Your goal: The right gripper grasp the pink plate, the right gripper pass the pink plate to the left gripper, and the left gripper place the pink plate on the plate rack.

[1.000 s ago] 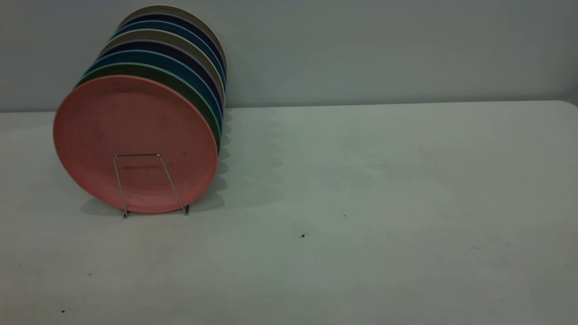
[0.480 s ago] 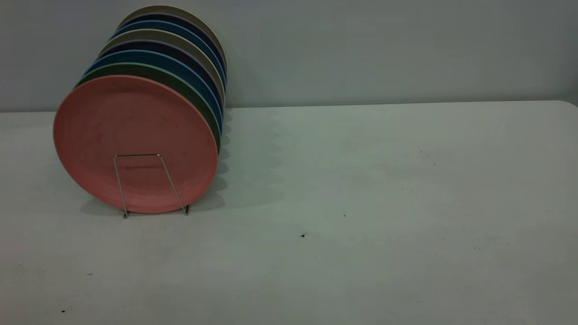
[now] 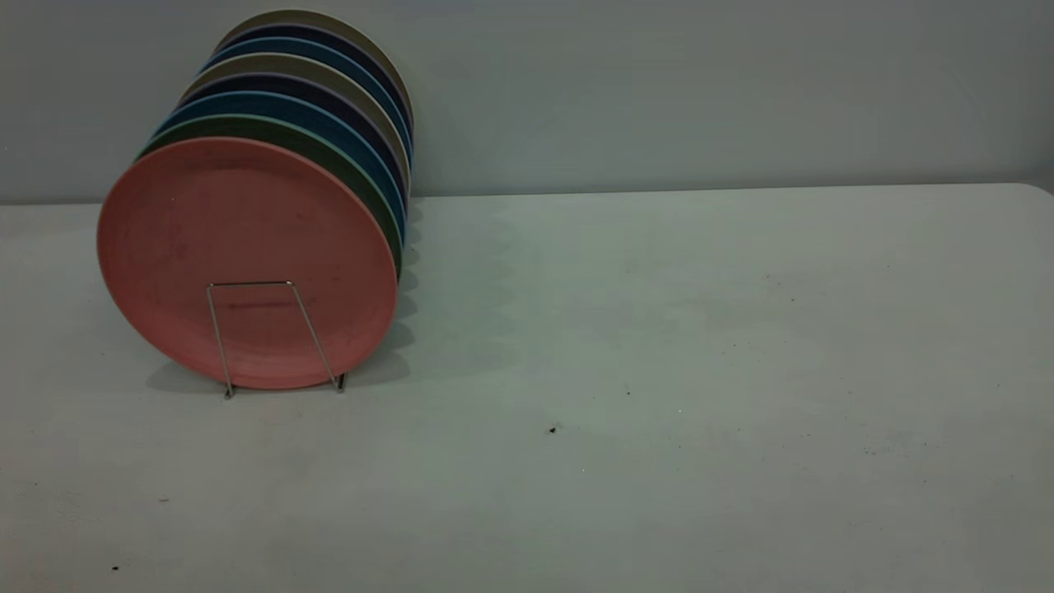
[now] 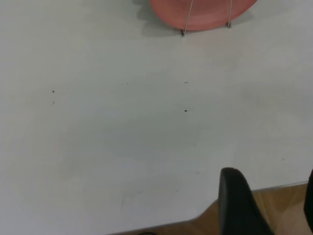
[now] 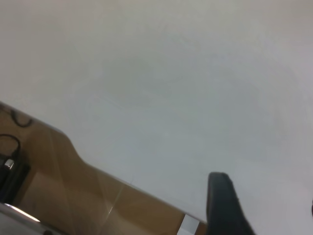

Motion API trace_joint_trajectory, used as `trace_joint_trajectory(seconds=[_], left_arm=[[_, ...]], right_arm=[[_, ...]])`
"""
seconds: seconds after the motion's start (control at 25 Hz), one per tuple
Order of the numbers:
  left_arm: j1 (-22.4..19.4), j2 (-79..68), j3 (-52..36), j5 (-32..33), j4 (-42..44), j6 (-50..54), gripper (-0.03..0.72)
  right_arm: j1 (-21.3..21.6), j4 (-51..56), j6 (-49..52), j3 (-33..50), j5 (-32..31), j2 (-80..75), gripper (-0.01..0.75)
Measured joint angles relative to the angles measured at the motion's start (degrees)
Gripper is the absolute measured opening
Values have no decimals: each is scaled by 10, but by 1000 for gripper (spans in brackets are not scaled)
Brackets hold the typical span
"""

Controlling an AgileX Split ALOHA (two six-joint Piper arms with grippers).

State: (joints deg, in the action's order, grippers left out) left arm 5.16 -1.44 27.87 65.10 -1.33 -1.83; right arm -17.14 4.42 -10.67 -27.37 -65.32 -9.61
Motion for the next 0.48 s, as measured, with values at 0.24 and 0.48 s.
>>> trace_joint_trajectory(seconds=[0.24, 0.48], left_arm=[[0, 0, 0, 0, -1, 0, 374], [0, 11, 0, -1, -1, 0, 374]], right_arm=[[35, 1, 0, 1, 0, 24, 440], [133, 1, 0, 1, 0, 102, 440]])
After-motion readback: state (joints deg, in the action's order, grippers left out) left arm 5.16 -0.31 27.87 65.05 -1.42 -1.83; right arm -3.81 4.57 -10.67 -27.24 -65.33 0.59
